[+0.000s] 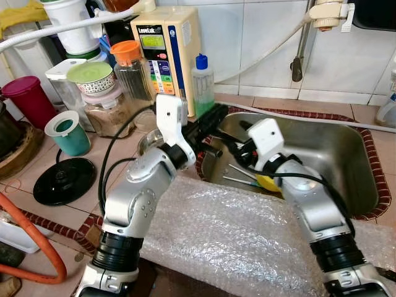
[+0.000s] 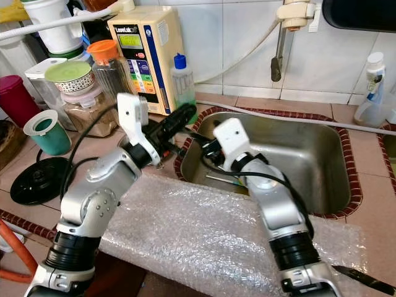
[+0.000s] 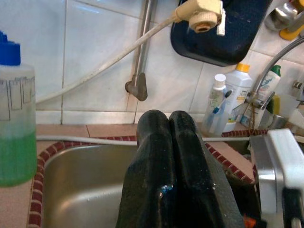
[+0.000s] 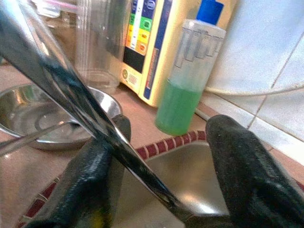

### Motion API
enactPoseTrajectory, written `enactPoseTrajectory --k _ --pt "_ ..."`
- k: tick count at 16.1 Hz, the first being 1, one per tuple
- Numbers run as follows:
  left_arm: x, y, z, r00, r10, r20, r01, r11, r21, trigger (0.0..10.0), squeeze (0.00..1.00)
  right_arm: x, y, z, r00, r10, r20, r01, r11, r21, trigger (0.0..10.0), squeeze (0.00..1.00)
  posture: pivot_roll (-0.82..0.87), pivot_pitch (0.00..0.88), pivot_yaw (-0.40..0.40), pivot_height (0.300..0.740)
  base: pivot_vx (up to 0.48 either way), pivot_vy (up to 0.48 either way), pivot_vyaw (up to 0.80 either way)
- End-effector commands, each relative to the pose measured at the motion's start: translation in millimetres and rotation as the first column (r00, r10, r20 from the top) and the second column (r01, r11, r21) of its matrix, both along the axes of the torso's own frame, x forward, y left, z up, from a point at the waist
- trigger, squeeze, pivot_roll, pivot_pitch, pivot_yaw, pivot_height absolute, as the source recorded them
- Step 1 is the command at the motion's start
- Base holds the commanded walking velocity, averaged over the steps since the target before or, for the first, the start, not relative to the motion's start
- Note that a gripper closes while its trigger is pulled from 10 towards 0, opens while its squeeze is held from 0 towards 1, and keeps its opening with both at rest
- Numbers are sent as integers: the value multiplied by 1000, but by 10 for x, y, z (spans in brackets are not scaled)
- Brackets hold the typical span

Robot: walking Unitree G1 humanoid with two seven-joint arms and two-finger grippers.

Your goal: Kitchen organization

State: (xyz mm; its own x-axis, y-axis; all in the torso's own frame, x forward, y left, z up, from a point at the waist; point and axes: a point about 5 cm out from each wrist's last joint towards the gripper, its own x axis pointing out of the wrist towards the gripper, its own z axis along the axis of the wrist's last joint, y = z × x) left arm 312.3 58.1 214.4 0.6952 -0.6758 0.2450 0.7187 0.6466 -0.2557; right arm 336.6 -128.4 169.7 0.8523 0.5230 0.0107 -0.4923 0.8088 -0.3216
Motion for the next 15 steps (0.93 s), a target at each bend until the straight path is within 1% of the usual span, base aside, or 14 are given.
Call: enactPoseTrajectory --k 1,2,4,6,10,14,15 --pt "-15 48 49 999 23 33 -23 1000 3 0 0 44 -59 58 1000 -20 8 20 999 28 0 0 39 0 121 740 0 0 0" --pt "-18 43 58 999 27 31 -27 1000 -7 0 0 47 -90 54 1000 -19 1 19 999 36 0 0 39 0 114 740 0 0 0" --pt "-14 46 35 999 35 33 -35 999 1 0 0 53 -145 71 1000 -22 -19 24 997 79 0 0 36 0 104 740 0 0 0" --pt "-21 59 -53 999 45 18 -46 999 18 0 0 90 -213 99 999 -37 -14 38 996 76 0 0 31 0 98 740 0 0 0" --pt "-33 60 -123 998 55 5 -55 998 28 0 0 113 -236 140 999 -53 -1 52 994 93 0 0 30 0 95 740 0 0 0" --pt "-26 99 -167 998 68 4 -69 996 53 0 0 136 -241 136 999 -52 0 52 995 80 0 0 34 0 97 740 0 0 0" --pt "-31 112 -193 998 69 0 -69 996 57 10000 0 141 -229 131 999 -47 3 47 996 71 0 0 36 0 103 740 0 0 0"
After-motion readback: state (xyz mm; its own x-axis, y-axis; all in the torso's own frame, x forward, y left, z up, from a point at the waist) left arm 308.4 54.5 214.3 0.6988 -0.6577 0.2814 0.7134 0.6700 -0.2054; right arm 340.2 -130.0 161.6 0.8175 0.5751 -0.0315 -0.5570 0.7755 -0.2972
